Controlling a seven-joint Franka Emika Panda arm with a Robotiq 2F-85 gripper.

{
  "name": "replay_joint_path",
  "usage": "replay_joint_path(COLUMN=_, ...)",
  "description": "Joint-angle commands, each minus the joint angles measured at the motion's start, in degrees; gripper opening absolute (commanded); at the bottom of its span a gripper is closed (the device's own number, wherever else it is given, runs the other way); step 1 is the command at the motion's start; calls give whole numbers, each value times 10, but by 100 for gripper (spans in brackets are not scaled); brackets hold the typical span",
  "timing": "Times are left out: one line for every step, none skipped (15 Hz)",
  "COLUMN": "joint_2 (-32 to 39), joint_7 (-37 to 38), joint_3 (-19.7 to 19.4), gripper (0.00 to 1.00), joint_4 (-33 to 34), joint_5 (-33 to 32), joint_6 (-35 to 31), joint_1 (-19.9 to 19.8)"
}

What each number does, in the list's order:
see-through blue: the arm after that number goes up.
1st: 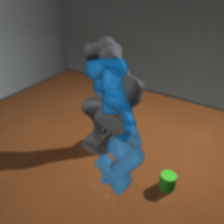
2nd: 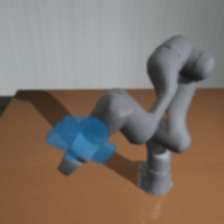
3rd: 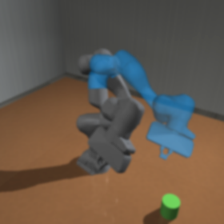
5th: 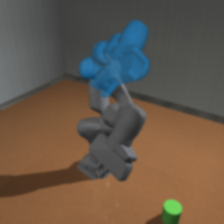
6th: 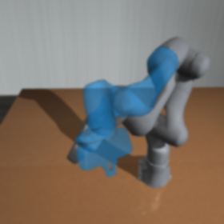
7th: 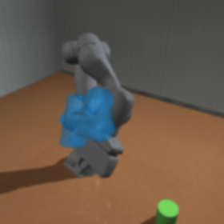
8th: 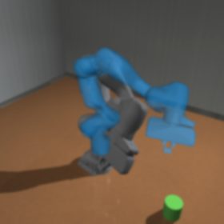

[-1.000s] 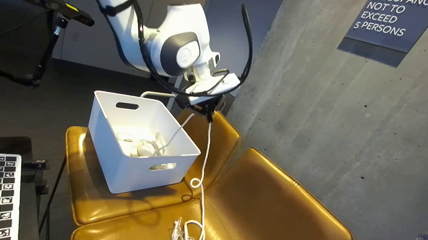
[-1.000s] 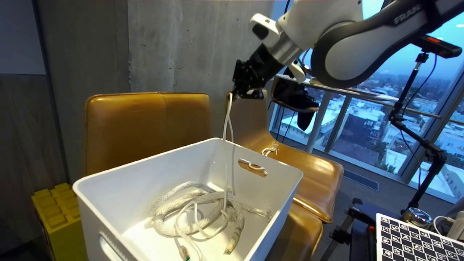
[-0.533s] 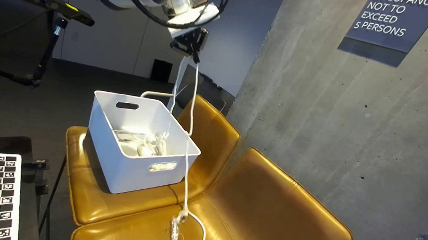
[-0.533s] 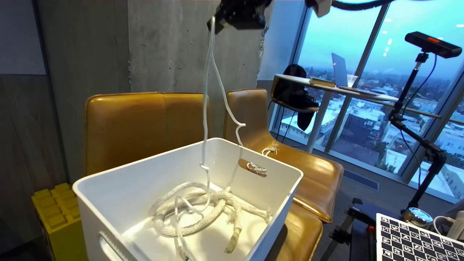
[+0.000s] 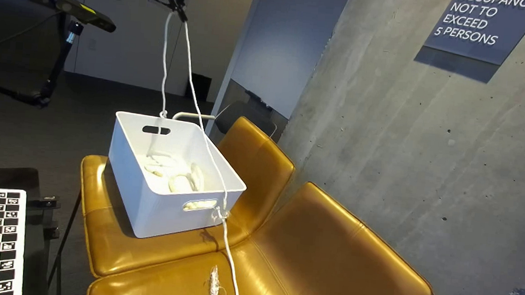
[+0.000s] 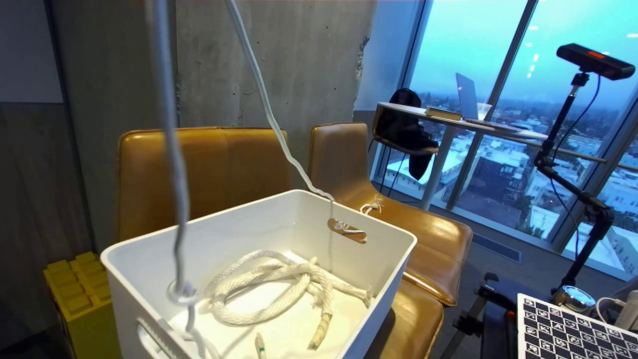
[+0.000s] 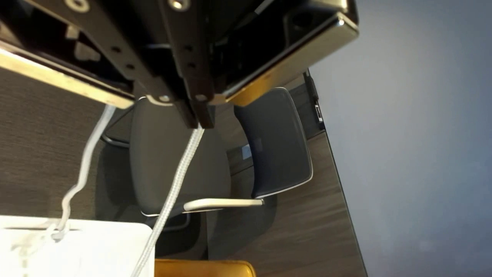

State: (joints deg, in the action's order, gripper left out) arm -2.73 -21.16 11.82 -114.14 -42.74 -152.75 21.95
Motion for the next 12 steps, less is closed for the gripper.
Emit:
replay_joint_path(joint_2=14, joint_7=69, joint_3=56, gripper=1, joint_4=16, joint_5=-39, joint_6=58, joint_1=2)
replay_joint_path(joint_2=15, joint_7=78, joint_3=64, gripper=1, joint_4=10, joint_5=-39, joint_6=64, joint_1=1)
replay_joint_path(joint_2=16, joint_7=85, joint_3=67, gripper=1, joint_4=2, joint_5=-37, joint_6=65, joint_1=-3)
replay_joint_path(joint_2=16, joint_7=88, joint_3=66, gripper=1, joint_4=-7, joint_5=-32, joint_6=64, joint_1=-7)
replay_joint_path(joint_2=13, joint_7=88, joint_3=60, gripper=1, joint_4=-16, joint_5=-25, joint_6=59, joint_1=-13)
replay_joint_path(joint_2=9, joint_7=88, joint_3=54, gripper=1, joint_4=-25, joint_5=-18, joint_6=57, joint_1=-21)
replay_joint_path(joint_2=-1, joint_7=86, joint_3=46, gripper=1, joint_4=-33, joint_5=-5, joint_6=65, joint_1=-32)
replay_joint_path(joint_2=-10, joint_7=84, joint_3=37, gripper=1, joint_4=-42, joint_5=8, joint_6=67, joint_1=-44)
replay_joint_path(joint_2=-20, joint_7=68, joint_3=27, gripper=1, joint_4=-52, joint_5=37, joint_6=68, joint_1=-57)
replay_joint_path(joint_2=-27, joint_7=56, joint_3=17, gripper=1, joint_4=-63, joint_5=65, joint_6=69, joint_1=-69)
replay_joint_path(joint_2=-34, joint_7=44, joint_3=8, gripper=1, joint_4=-74, joint_5=93, joint_6=70, joint_1=-79)
replay_joint_path(joint_2=-39, joint_7=33, joint_3=-1, gripper=1, joint_4=-84, joint_5=119, joint_6=71, joint_1=-88)
